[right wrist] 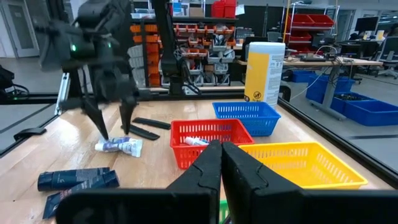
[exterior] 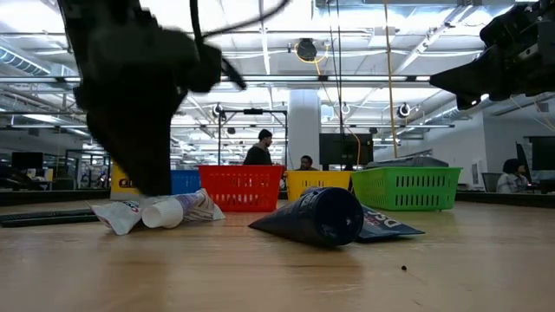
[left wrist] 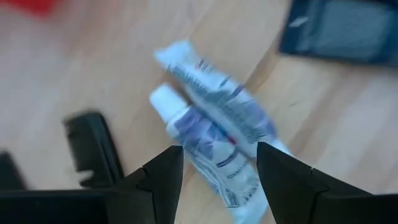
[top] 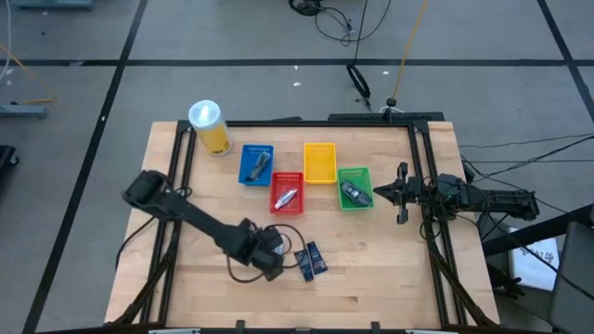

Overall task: Pick & Place Travel size toiletries
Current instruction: Put the white toothpaste into the red bin

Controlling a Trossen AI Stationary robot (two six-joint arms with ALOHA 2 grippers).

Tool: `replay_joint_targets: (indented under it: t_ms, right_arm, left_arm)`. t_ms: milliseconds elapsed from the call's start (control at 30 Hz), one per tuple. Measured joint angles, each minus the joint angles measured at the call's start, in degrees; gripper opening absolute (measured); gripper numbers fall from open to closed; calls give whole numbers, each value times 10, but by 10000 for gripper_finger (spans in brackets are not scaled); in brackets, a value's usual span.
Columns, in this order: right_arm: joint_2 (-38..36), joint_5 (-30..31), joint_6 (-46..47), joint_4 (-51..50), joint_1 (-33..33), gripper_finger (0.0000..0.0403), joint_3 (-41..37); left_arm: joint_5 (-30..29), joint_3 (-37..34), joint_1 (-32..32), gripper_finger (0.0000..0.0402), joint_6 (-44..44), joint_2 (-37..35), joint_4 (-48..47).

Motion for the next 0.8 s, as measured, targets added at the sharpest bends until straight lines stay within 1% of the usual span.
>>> replay_joint_targets:
  t_ms: [200, 400, 733, 800]
  right_arm:
    - [0, 0, 0, 0, 0, 4, 0]
    - [0, 0, 0, 0, 0, 4, 0]
    - [0, 0, 0, 0, 0, 4, 0]
    - [0, 0, 0, 0, 0, 4, 0]
  left_arm:
    - [22, 0, 4, 202, -41, 29, -8]
    - [26, 0, 4, 202, -42, 30, -9]
    - [14, 0, 11, 202, -29, 30, -6]
    - [9, 0, 14, 197, -24, 31, -6]
